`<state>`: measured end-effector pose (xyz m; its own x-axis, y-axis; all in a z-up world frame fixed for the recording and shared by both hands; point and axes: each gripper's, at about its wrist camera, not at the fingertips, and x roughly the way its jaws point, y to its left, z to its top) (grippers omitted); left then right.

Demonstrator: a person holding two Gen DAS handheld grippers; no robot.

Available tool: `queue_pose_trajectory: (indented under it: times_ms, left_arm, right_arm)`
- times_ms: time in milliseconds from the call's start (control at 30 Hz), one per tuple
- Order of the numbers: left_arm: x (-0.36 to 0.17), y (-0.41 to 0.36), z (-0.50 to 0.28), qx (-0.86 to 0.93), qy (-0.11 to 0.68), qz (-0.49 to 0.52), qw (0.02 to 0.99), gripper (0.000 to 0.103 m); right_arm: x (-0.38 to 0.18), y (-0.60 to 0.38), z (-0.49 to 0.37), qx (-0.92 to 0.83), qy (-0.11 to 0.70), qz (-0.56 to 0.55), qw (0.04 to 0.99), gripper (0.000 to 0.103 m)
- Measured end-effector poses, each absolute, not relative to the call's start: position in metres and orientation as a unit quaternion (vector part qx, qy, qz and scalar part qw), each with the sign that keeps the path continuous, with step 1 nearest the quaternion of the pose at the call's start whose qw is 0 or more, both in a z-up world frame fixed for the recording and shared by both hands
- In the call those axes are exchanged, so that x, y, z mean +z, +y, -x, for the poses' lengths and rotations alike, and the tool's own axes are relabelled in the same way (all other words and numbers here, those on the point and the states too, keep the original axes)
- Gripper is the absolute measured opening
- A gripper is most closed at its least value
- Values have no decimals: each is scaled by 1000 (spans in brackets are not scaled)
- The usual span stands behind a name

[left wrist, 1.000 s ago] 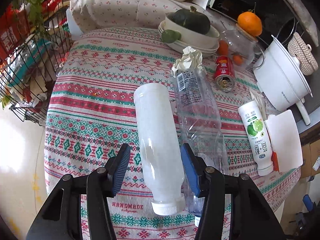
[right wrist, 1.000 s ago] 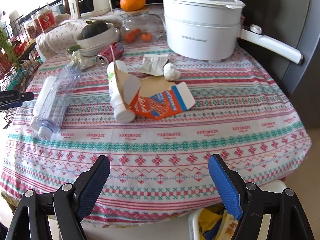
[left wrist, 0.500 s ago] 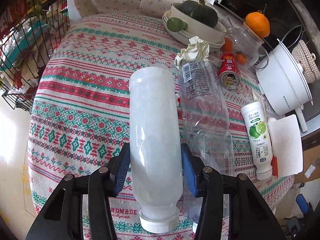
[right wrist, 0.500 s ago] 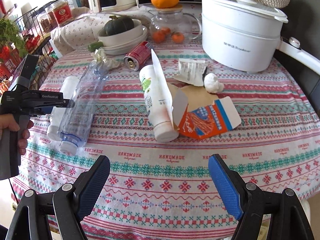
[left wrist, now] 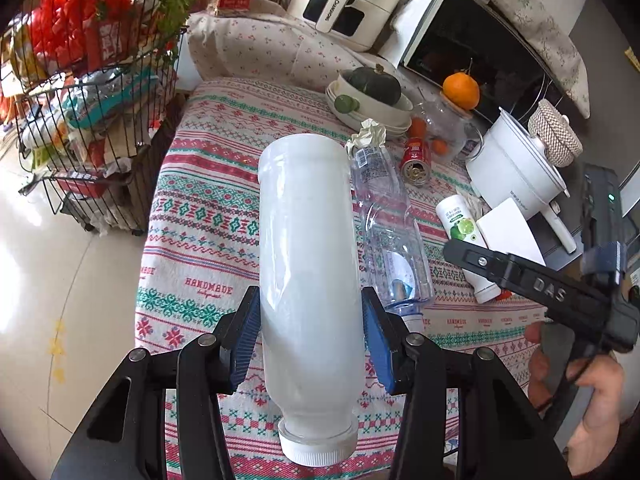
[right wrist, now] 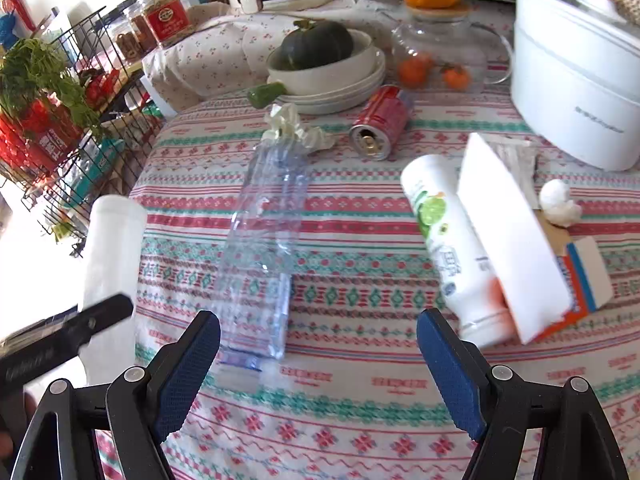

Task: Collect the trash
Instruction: 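Grasp the clear plastic water bottle with the right gripper, then carry both bottles over the white bin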

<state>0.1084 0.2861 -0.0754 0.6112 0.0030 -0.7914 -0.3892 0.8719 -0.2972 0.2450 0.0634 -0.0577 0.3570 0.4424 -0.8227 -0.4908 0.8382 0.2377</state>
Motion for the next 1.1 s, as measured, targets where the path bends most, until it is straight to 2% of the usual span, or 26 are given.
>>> queue_pose_trajectory:
  times_ms: [400,467,533,567,833,1100]
  left_arm:
    - [-93,302,-103,111,434,239,862,52]
    - [-92,302,-103,112,433,236,863,52]
    - [-91,302,-102,112,431,236,864,52]
    - [-90,302,-102,112,430,236,864,52]
    - [-74,279,-99,91,418,225,875,52]
    - [-59,220,-101,42,417,183,889,52]
  right_arm:
    - [-131,132,-274,286,579,-1,763,84]
    - [-139,135,-276,283,586,-5,759,79]
    - [-144,137,-277,293,591,-15,752,64]
    - [-145,138,-276,302,591,-22,748,65]
    - [-116,121,-258,319,549,-4,772,63]
    - [-59,43,-216,326,496,-14,804,63]
